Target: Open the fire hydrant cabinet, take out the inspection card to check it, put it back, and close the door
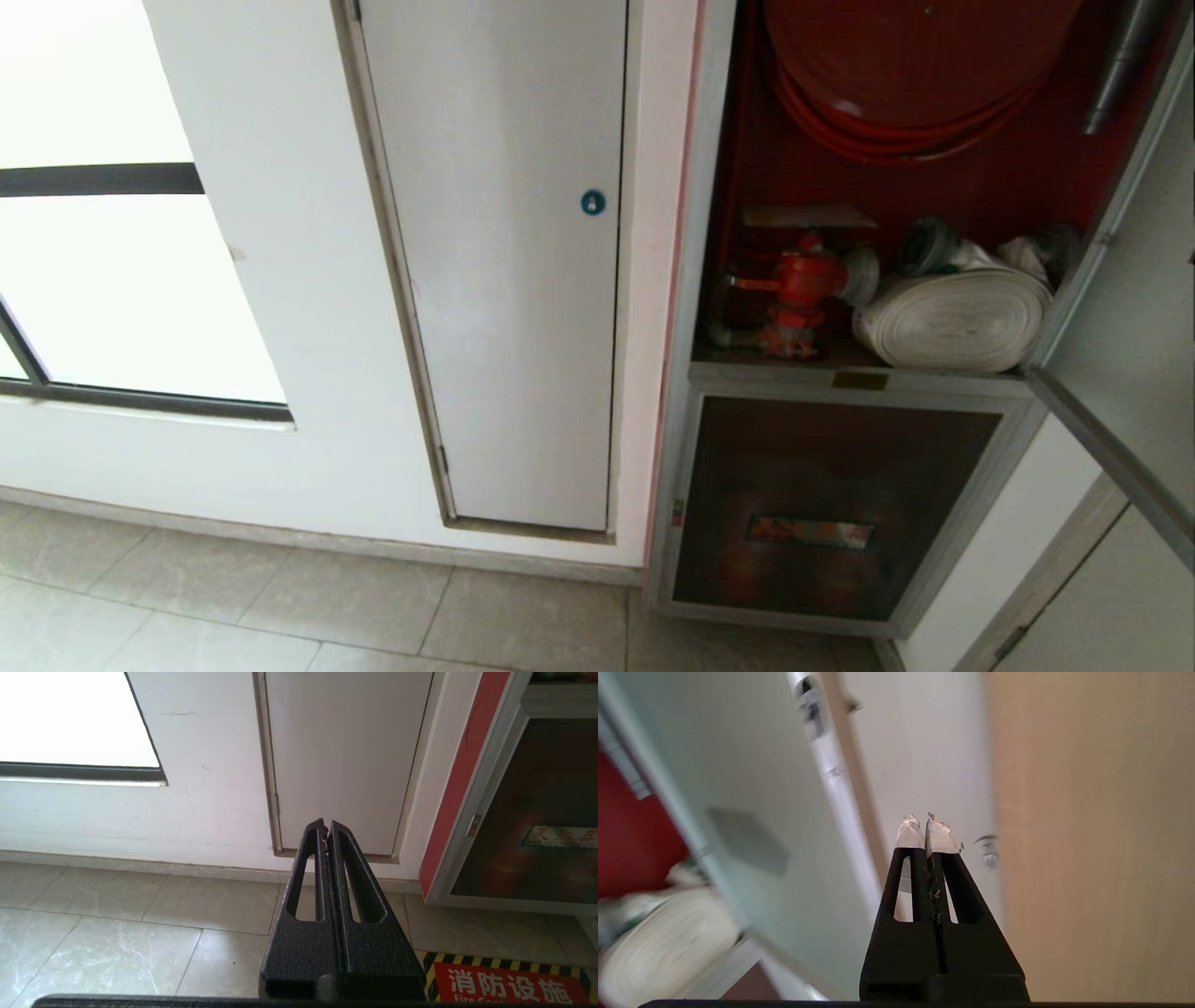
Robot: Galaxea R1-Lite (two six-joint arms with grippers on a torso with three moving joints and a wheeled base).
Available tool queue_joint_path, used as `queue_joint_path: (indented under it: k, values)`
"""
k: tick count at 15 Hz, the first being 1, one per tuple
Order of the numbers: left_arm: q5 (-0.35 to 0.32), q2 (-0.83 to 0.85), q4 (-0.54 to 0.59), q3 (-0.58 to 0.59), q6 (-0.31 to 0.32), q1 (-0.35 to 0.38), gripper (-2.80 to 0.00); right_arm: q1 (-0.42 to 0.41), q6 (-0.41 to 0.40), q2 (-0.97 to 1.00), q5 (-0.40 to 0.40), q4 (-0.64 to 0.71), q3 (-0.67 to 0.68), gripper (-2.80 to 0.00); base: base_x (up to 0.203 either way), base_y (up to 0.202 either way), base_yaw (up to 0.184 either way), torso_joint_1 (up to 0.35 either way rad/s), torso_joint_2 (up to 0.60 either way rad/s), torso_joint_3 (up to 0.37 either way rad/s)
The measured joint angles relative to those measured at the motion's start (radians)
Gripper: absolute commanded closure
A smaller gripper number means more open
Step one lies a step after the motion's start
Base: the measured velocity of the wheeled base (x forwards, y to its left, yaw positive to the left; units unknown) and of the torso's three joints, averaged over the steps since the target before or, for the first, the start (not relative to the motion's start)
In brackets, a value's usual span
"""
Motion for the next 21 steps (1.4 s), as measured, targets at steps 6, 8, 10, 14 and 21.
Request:
queue_joint_path:
  k: [6, 8, 10, 14, 21]
  values:
    - [0.0, 0.0, 0.0, 0.0, 0.0, 0.0, 0.0, -0.071, 0.01, 0.008, -0.003, -0.001, -0.055, 0.0, 0.0, 0.0, 0.0, 0.0, 0.0, 0.0]
    - [0.0, 0.0, 0.0, 0.0, 0.0, 0.0, 0.0, -0.085, 0.01, 0.023, -0.003, 0.001, -0.076, 0.0, 0.0, 0.0, 0.0, 0.0, 0.0, 0.0]
    - [0.0, 0.0, 0.0, 0.0, 0.0, 0.0, 0.0, -0.104, 0.01, 0.043, -0.002, 0.0, -0.085, 0.0, 0.0, 0.0, 0.0, 0.0, 0.0, 0.0]
    - [0.0, 0.0, 0.0, 0.0, 0.0, 0.0, 0.0, -0.137, 0.01, 0.079, 0.001, 0.0, -0.111, 0.0, 0.0, 0.0, 0.0, 0.0, 0.0, 0.0]
    - [0.0, 0.0, 0.0, 0.0, 0.0, 0.0, 0.0, -0.149, 0.01, 0.151, 0.001, -0.006, -0.165, 0.0, 0.0, 0.0, 0.0, 0.0, 0.0, 0.0]
